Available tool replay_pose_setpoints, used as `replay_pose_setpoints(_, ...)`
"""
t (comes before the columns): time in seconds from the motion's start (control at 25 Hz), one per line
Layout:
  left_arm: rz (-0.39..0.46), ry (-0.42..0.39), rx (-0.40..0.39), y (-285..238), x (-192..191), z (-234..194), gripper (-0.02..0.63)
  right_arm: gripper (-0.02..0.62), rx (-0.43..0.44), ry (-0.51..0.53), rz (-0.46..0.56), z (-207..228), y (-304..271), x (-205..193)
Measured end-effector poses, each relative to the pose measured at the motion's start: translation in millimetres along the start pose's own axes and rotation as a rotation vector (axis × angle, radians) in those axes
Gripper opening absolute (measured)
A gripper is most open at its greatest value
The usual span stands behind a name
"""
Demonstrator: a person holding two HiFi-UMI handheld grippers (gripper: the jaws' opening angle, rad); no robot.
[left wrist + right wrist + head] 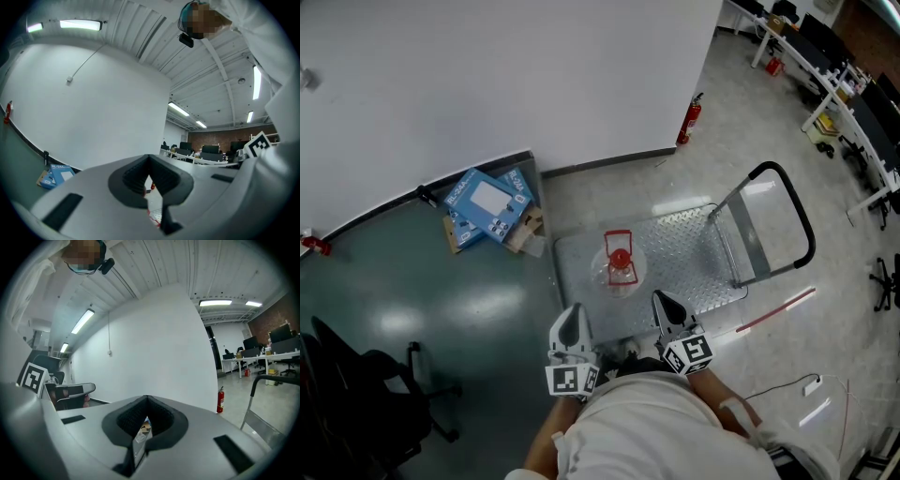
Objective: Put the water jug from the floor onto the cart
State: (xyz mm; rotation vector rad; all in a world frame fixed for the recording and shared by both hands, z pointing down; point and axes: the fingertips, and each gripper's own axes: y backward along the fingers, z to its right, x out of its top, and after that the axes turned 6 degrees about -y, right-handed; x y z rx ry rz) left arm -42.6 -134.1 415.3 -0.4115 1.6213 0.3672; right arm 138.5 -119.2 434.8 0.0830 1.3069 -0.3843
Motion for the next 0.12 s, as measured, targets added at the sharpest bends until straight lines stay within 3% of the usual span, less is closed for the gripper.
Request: replay_pose_setpoints(0.12, -0.002, 0.003, -0.002, -0.2, -1.7, -0.8, 0.003, 0.012, 0.004, -0.001, -0.004, -1.0, -0.5, -1.5)
